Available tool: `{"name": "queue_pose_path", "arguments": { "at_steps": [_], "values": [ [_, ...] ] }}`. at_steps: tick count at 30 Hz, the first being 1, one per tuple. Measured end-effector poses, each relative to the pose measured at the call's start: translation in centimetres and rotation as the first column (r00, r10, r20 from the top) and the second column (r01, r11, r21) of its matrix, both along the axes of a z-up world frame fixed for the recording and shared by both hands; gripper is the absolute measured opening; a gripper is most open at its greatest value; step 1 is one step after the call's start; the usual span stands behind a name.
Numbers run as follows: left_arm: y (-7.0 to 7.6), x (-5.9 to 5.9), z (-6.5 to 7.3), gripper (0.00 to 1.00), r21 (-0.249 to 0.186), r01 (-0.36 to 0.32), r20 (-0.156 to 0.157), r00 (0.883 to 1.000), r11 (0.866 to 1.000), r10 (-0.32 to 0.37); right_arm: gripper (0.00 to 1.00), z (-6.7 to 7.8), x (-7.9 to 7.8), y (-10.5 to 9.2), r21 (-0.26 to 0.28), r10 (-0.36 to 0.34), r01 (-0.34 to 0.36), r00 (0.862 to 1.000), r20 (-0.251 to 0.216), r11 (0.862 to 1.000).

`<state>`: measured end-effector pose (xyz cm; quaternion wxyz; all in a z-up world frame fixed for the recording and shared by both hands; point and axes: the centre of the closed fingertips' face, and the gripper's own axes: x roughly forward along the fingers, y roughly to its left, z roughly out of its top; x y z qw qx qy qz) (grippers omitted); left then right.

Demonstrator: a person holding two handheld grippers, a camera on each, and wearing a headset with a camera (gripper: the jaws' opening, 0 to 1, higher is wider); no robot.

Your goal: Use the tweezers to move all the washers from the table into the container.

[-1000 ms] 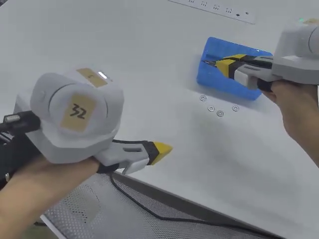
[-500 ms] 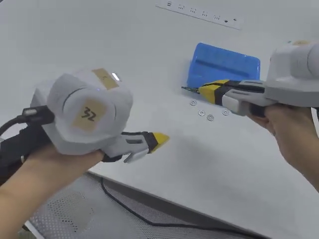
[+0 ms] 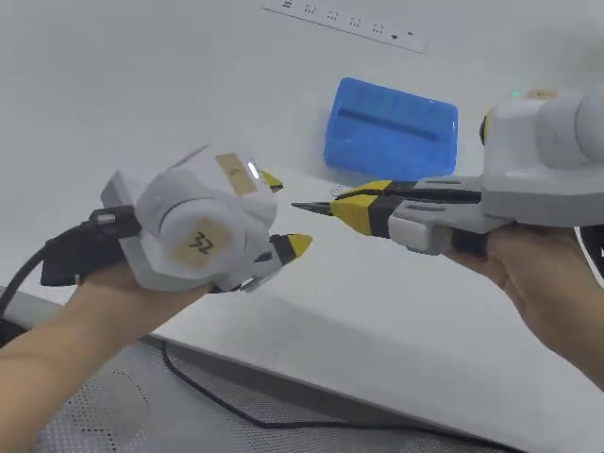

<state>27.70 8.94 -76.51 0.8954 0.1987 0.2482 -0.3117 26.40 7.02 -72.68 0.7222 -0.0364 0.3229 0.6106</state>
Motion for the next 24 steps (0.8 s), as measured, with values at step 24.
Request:
{"name": "queue_pose_path", "arguments": {
  "at_steps": [24],
  "values": [
    [-1.6, -0.5, -0.2, 0.0, 0.04, 0.031, -0.012, 0.999, 0.999, -0.031, 0.01, 1.2, 0.8, 1.2, 0.092, -0.078, 0.073, 0.996, 0.052, 0.993]
  ]
}}
